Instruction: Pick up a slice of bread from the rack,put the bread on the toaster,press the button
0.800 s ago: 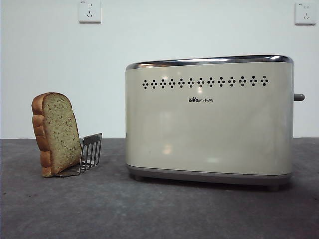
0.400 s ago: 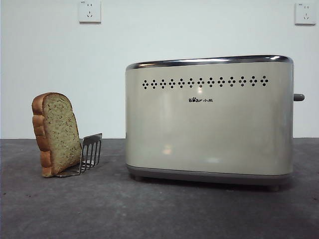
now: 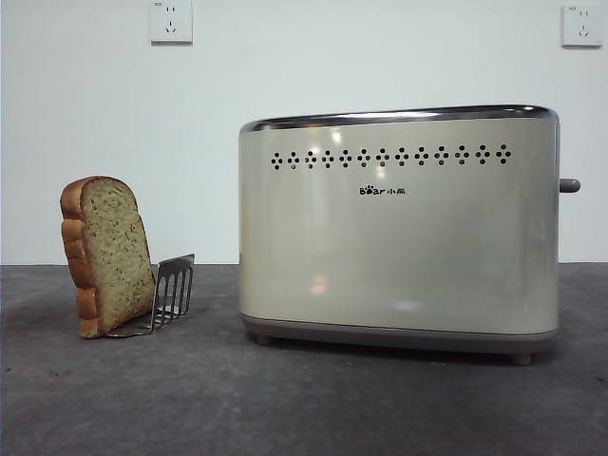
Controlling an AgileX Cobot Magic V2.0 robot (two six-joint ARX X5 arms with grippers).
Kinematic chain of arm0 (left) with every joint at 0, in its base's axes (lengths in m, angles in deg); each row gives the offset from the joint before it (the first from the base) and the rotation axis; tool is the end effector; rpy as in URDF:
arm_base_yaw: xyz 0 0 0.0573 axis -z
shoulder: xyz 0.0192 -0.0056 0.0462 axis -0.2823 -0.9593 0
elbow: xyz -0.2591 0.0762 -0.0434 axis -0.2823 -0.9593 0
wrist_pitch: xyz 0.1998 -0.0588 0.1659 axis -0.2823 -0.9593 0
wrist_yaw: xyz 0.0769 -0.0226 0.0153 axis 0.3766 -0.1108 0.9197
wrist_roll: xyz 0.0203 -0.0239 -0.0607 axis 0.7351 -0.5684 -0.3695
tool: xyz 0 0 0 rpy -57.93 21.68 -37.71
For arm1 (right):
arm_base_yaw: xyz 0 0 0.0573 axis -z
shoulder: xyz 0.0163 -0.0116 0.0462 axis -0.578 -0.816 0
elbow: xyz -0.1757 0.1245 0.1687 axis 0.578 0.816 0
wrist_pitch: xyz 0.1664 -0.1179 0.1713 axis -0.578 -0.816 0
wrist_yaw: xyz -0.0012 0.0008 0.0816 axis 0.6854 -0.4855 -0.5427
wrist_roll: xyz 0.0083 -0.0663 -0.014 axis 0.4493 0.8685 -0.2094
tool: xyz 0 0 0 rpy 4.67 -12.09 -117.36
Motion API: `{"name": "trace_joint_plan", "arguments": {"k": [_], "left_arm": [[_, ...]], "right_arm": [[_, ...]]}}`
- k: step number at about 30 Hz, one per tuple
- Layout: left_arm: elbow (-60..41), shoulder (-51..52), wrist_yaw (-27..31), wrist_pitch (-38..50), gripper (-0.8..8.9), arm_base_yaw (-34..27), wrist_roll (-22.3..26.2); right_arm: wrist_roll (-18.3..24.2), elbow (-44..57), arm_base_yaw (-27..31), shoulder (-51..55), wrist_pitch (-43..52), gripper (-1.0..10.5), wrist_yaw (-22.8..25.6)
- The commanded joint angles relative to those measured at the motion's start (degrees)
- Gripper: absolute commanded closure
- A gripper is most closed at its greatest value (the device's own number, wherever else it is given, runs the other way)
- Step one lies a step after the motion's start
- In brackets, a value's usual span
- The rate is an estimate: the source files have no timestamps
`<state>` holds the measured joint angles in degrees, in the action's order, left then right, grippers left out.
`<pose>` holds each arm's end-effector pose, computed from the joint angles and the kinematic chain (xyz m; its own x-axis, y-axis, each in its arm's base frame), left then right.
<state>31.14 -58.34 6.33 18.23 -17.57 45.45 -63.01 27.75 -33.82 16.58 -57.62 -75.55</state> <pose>0.2019 -0.0076 0.3007 0.8288 -0.2151 -0.5166 0.1365 0.9730 -0.1861 0.1149 -0.0031 0.3083 0.9790 -0.0258 -0.2021 0.0657 0.9789 0.1934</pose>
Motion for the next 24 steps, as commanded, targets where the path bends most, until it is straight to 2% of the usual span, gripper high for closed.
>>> {"name": "trace_joint_plan", "arguments": {"k": [1, 3, 8, 12, 17, 24], "left_arm": [[4.3, -4.8, -3.7, -3.7, 8.19, 0.0, -1.8], [8.0, -8.5, -4.9, -7.8, 8.19, 0.0, -1.7], [17.2, -16.9, -5.0, -17.0, 8.19, 0.1, -0.5], [23.9, -22.8, -5.0, -22.9, 8.18, 0.2, 1.9], [31.2, -29.4, -5.0, -28.9, 8.15, 0.5, 3.3], [41.6, -39.1, -5.0, -36.4, 7.94, 1.7, 5.4]], "right_arm": [[0.0, -1.8, 0.0, -1.8, -4.2, 9.5, -0.1], [1.3, -2.6, 0.0, -3.0, -6.1, 9.5, -1.0], [6.6, -3.4, 0.0, -4.8, -7.6, 9.5, -8.2], [7.0, -4.0, 0.0, -6.0, -8.0, 9.5, -12.2], [8.8, -5.3, 0.0, -7.6, -10.0, 9.5, -13.8], [9.0, -6.3, 0.0, -8.9, -10.3, 9.5, -19.8]]}}
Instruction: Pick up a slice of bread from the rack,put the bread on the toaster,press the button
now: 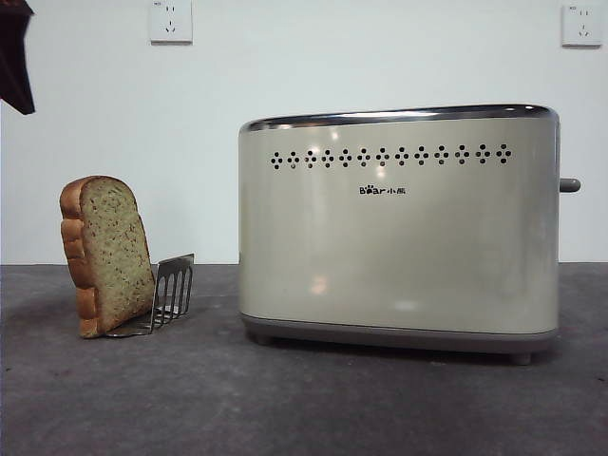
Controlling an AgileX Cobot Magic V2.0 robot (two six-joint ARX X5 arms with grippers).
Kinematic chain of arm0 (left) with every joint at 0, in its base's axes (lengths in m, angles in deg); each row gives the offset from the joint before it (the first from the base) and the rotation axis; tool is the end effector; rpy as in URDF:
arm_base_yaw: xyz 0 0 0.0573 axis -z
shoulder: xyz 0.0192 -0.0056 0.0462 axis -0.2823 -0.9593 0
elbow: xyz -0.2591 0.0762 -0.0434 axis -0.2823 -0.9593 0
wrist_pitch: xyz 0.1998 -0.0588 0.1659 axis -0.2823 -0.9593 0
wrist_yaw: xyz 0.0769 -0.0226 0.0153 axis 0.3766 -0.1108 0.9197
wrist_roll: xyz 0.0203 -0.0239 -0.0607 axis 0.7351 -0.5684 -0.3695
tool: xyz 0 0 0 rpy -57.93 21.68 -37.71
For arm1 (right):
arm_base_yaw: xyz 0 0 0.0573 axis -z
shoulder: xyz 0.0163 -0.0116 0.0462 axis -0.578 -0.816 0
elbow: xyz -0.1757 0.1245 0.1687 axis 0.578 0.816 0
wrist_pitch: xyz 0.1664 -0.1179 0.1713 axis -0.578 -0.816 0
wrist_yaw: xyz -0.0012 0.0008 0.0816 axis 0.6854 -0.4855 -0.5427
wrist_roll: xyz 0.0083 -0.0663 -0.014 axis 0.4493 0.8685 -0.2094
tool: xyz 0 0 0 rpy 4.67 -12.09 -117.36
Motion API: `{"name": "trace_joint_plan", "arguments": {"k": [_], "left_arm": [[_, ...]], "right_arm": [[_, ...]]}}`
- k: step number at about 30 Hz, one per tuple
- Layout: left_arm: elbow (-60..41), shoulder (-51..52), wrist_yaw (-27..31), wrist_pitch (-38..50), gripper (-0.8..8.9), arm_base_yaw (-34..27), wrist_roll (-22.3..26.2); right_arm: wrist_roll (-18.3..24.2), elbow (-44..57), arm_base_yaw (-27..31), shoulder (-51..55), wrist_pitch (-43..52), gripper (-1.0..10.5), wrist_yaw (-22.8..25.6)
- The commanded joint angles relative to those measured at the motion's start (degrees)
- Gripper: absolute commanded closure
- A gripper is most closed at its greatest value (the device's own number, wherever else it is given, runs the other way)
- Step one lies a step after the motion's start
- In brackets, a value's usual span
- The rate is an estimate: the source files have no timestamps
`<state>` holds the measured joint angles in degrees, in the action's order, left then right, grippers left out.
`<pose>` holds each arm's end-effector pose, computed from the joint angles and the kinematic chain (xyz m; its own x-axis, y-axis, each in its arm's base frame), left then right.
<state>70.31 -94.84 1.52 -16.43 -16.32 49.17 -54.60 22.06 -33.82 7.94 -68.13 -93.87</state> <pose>0.3086 -0.0163 0.3363 0.4149 -0.3133 -0.8542 0.1293 0.9496 -0.2855 0.1285 0.0126 0.3080 0.8675 0.2916 -0.4030 -0.2371 0.9546 0.1802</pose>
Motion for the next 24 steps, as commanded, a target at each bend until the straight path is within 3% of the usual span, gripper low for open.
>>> {"name": "trace_joint_plan", "arguments": {"k": [1, 6, 9, 13, 24], "left_arm": [[4.0, -4.3, -0.2, -2.7, 7.51, 0.6, 2.1], [10.0, -10.5, -0.3, -6.4, 4.83, 1.7, 2.8], [12.0, -13.2, -0.3, -7.0, 4.07, 2.4, 3.7], [12.3, -15.6, -0.2, -6.3, 1.77, 3.4, 4.8], [12.3, -21.1, -3.8, -4.3, 2.05, 5.2, 6.9]], "right_arm": [[0.5, -0.8, 0.0, -0.4, 0.2, 9.5, -2.1], [0.5, -1.3, 0.0, -0.5, 0.2, 9.5, -2.9], [0.4, -1.7, 0.0, -0.5, 0.2, 9.5, -2.9], [0.2, -1.8, 0.0, -0.5, 0.2, 9.5, -2.9], [0.2, -1.8, 0.0, -0.9, -1.3, 9.5, -2.9]]}}
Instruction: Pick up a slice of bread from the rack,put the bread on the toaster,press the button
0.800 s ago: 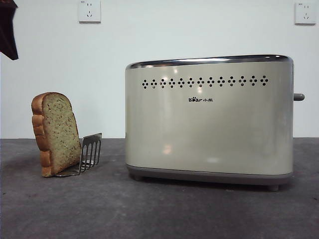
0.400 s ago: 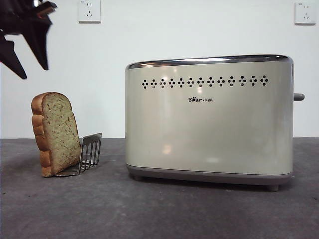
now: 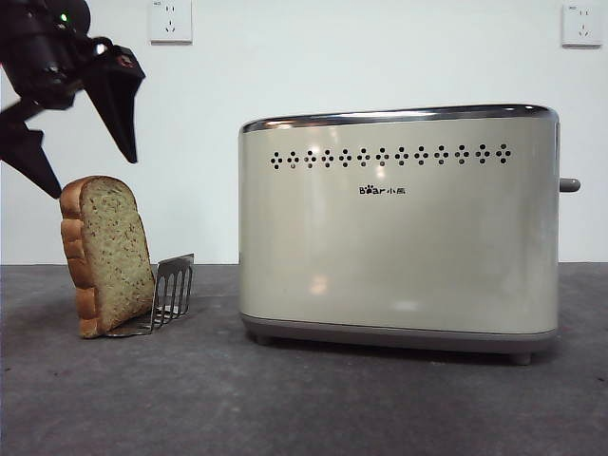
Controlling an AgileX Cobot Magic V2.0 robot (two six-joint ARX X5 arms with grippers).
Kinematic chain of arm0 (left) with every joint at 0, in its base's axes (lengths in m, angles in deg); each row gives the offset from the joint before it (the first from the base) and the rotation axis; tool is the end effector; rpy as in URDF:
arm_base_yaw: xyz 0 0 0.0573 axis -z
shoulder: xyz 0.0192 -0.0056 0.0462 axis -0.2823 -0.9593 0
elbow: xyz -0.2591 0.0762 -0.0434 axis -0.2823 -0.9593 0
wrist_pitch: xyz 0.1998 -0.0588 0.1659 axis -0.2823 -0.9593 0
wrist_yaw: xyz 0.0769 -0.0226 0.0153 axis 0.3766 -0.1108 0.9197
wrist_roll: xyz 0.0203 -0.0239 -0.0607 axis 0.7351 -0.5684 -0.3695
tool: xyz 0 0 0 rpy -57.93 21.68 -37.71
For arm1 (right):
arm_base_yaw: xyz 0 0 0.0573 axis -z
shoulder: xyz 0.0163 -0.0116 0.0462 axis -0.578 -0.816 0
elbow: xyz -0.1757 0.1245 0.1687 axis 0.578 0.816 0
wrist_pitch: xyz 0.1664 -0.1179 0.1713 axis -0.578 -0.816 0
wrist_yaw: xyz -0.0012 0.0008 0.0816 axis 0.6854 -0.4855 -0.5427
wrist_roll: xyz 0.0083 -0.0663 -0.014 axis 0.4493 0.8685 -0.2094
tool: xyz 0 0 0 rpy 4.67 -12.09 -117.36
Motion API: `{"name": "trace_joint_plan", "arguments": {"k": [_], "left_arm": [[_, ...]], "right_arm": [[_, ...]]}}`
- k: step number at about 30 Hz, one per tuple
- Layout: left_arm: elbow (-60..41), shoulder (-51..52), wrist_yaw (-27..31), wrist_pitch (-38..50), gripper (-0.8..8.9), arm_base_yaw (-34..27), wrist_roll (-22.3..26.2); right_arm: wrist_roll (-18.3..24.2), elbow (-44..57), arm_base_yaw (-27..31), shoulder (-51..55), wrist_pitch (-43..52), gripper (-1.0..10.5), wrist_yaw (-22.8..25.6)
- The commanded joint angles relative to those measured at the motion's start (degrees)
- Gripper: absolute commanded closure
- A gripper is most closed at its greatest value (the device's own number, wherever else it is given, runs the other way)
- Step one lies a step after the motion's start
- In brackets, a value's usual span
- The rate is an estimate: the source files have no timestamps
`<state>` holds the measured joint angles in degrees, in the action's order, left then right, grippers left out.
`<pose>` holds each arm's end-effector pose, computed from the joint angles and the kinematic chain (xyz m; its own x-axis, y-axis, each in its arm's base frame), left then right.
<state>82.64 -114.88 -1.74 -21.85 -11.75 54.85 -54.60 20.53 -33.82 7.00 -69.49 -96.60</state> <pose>0.3816 -0.0497 0.2837 0.1758 -0.3817 -0.9074 0.2424 0.9102 -0.3359 0.1282 0.0149 0.3132 0.8488 0.3369 -0.4075 -0.2754 0.9396 0.2033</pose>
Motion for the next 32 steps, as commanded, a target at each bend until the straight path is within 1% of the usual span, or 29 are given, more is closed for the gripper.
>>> {"name": "trace_joint_plan", "arguments": {"k": [1, 3, 4, 8, 12, 14, 16, 18, 24, 27, 30, 32], "left_arm": [[0.0, -1.2, -0.3, 1.4, 2.57, 0.8, 1.4], [0.0, -1.6, 0.8, 2.3, 3.56, 1.4, 1.5], [0.0, -1.7, 1.4, 2.6, 3.85, 1.7, 1.6], [0.0, -2.3, 4.3, 3.1, 3.98, 2.6, 1.7], [0.0, -3.0, 5.5, 2.9, 5.09, 2.9, 2.1], [0.0, -3.1, 5.7, 3.3, 5.44, 2.9, 2.1], [0.0, -3.1, 6.3, 3.9, 5.47, 2.9, 2.1], [0.0, -3.1, 6.5, 3.9, 5.77, 2.9, 2.1], [0.0, -3.1, 6.5, 4.3, 5.77, 2.9, 2.5], [0.0, -3.1, 6.5, 4.3, 6.65, 2.9, 2.7], [0.0, -3.1, 6.5, 4.2, 6.71, 2.9, 2.7], [0.0, -3.1, 6.5, 4.1, 7.73, 2.9, 2.9]], "right_arm": [[0.2, -0.2, 0.0, 0.0, -0.1, 9.5, -0.2], [0.1, -0.2, 0.0, 0.0, -0.2, 9.5, -0.2], [0.0, -0.2, 0.0, 0.0, -0.2, 9.5, -0.2], [0.0, -0.2, 0.0, 0.0, -0.2, 9.5, -0.2], [0.1, -0.2, 0.0, 0.0, -1.0, 9.5, -0.2], [0.1, -0.2, 0.0, 0.0, -1.4, 9.5, -0.2], [0.1, -0.2, 0.0, 0.0, -1.6, 9.5, -0.2], [0.1, -0.2, 0.0, 0.0, -1.6, 9.5, -0.2], [0.0, -0.2, 0.0, 0.0, -1.6, 9.5, -0.1], [0.0, -0.2, 0.0, 0.0, -1.7, 9.5, 0.0], [0.0, -0.2, 0.0, 0.0, -1.7, 9.5, 0.0], [0.0, -0.2, 0.0, 0.0, -1.9, 9.5, 0.0]]}}
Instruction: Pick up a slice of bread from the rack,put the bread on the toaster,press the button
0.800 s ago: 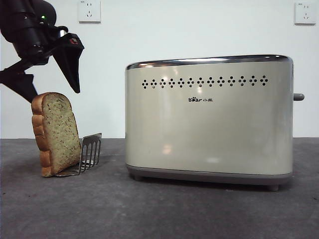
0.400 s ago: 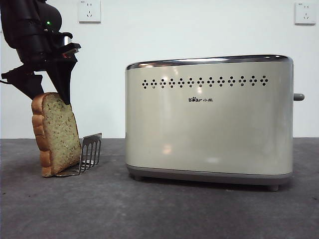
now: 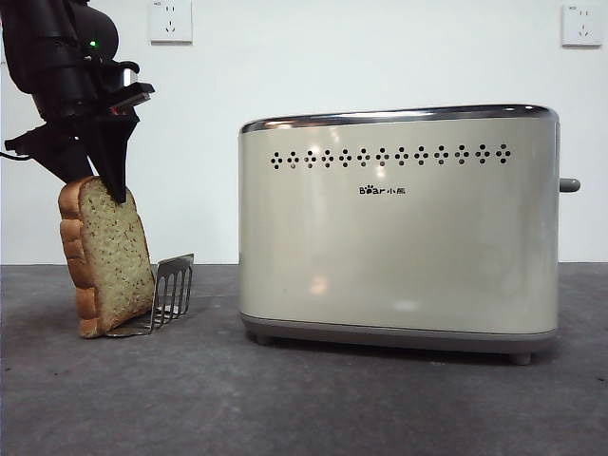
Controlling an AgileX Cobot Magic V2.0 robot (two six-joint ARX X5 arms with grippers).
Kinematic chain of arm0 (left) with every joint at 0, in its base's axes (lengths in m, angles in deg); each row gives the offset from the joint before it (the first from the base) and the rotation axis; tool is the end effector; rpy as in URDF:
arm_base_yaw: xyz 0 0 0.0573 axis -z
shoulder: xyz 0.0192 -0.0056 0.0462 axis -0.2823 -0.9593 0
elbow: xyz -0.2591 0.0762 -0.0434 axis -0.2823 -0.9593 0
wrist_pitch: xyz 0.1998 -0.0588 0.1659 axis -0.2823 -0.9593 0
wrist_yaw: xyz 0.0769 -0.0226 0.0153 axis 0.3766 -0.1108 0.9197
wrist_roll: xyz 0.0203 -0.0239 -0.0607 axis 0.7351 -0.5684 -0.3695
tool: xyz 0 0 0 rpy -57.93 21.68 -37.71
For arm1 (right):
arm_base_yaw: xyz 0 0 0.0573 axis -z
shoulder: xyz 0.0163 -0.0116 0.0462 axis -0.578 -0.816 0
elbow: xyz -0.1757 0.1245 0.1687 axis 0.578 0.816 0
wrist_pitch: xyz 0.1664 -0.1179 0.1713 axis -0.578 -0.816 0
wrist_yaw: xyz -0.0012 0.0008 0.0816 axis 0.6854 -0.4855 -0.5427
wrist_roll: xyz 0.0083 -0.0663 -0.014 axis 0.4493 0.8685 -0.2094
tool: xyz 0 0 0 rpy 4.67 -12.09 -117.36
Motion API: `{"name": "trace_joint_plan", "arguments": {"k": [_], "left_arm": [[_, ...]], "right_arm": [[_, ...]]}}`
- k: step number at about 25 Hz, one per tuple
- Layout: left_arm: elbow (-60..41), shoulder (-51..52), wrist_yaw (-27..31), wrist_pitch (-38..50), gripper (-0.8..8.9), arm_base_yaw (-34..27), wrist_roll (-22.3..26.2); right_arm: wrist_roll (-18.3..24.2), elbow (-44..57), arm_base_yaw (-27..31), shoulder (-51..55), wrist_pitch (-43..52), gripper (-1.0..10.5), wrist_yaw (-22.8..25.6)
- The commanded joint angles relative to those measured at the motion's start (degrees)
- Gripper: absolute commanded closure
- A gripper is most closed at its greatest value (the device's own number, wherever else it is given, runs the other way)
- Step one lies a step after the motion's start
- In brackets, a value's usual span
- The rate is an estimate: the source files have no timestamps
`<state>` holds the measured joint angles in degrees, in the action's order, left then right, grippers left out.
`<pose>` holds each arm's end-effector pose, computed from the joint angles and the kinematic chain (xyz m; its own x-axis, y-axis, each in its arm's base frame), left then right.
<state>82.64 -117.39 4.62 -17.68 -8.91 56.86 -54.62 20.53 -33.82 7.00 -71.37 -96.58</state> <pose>0.3954 -0.0653 0.2677 0.2050 -0.2901 -0.9348 0.3081 0.9256 -0.2197 0.1265 0.0149 0.3098 0.8350 0.3370 -0.4349 -0.2681 0.9395 0.2131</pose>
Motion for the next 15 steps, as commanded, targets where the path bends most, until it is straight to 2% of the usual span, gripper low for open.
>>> {"name": "trace_joint_plan", "arguments": {"k": [1, 10, 15], "left_arm": [[0.0, -0.5, 0.1, -0.1, 8.12, 0.1, 0.9], [1.2, 0.4, -0.5, -1.4, 8.22, 0.1, 0.8], [3.5, 2.7, -2.9, -2.0, 8.22, 0.1, 0.8]], "right_arm": [[0.0, -0.2, 0.0, 0.0, -0.1, 9.5, 0.0], [-0.4, -0.2, 0.0, 0.0, -1.4, 9.5, 0.0], [-0.4, -0.2, 0.0, 0.0, -1.8, 9.5, 0.0]]}}
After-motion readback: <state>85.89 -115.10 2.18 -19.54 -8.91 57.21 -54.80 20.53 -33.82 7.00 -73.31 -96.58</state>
